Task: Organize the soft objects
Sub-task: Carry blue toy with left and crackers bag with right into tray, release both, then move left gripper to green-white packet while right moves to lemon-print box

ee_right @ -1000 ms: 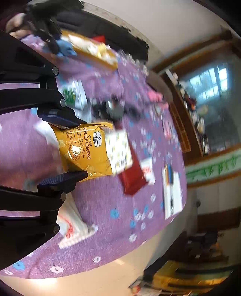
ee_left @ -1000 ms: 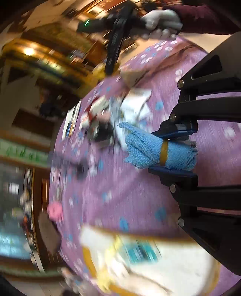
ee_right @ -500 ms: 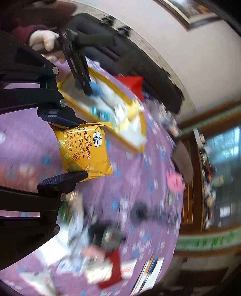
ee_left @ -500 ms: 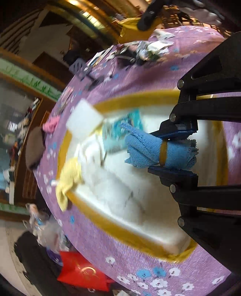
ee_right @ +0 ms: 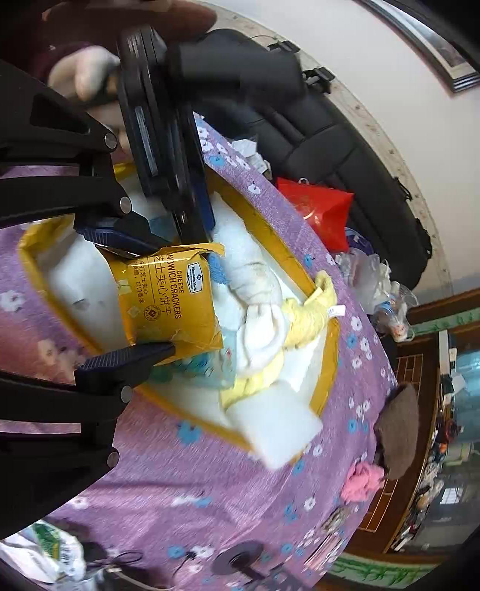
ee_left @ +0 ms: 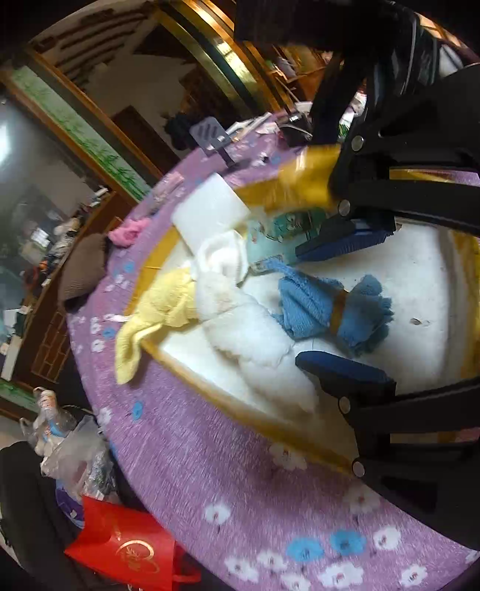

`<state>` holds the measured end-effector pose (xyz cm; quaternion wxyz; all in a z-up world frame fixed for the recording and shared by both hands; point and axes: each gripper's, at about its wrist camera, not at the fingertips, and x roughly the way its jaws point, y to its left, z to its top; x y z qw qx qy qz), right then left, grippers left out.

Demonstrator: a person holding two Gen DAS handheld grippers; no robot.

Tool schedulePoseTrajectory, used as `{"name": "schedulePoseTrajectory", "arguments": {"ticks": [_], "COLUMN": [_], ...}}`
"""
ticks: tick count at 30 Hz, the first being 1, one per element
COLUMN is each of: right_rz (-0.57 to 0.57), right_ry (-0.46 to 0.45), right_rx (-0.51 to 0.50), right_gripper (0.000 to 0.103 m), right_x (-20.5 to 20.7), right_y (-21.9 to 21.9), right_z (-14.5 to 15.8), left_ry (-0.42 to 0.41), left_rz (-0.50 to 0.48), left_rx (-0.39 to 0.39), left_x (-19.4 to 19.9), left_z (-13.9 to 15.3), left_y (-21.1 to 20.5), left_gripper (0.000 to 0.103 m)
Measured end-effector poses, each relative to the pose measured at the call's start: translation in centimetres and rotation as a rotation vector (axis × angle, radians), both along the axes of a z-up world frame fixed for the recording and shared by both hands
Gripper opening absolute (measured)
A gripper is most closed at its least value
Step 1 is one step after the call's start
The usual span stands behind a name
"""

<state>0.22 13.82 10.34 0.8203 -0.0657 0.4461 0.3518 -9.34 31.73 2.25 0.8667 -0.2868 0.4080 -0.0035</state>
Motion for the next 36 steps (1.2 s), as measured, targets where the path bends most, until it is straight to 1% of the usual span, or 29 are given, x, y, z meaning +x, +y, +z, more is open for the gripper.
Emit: {"name": "schedulePoseTrajectory", "arguments": {"ticks": [4,5,6,9,10,11,14,17,20,24,29,32,36], "right_rz": [0.005,0.004,-0.001,-0.018,-0.022,-0.024,-0.033,-0.055,-0.077,-0.124,-0.182,-0.244,-0.388], "right_ry": [0.029,0.029,0.025,0.022,0.031,0.038,0.043,0.031,-0.001,-0.057,-0.105,-0.126,-0.140], "right_rx": [-0.025,-0.034,-0.046,-0.049,-0.042,-0.031,0.011,0.054,0.077,0.098,0.117,0.119,0.101], "right_gripper": [0.046,0.047,0.049,0.060,0.071,0.080,0.081,0.081,0.081,0.081,0.081,0.081,0.081], "right_x": [1.2,1.4,1.6,1.9,2.0,2.0,2.0,1.4,0.1,-2.1,-4.4,-5.9,-7.1], "right_y": [2.4,2.8,3.4,4.1,4.1,4.1,3.6,1.8,-0.3,-3.4,-7.8,-12.0,-19.7], "right_z": [-1.2,-1.5,-2.0,-2.4,-2.5,-2.5,-2.2,-1.1,-0.2,0.6,0.9,0.8,0.1], "left_ry": [-0.067,-0.077,-0.093,-0.105,-0.104,-0.102,-0.099,-0.088,-0.081,-0.087,-0.102,-0.104,-0.093], "left_rz": [0.040,0.046,0.055,0.069,0.072,0.078,0.088,0.098,0.091,0.054,-0.005,-0.040,-0.083], "left_rx": [0.049,0.049,0.047,0.049,0.046,0.041,0.046,0.045,0.052,0.075,0.109,0.132,0.155], "left_x": [-1.7,-1.7,-2.1,-2.3,-2.3,-2.4,-2.6,-2.9,-3.1,-3.2,-3.6,-3.6,-3.3], "left_z": [1.8,2.1,2.4,2.9,3.0,3.1,3.3,3.1,3.2,3.8,5.0,5.4,5.4], "left_y": [0.2,0.3,0.4,0.5,0.6,0.7,0.8,0.8,0.1,-1.7,-4.3,-6.0,-8.3], "left_gripper": [0.049,0.052,0.057,0.060,0.060,0.060,0.060,0.060,0.060,0.060,0.060,0.060,0.060]}}
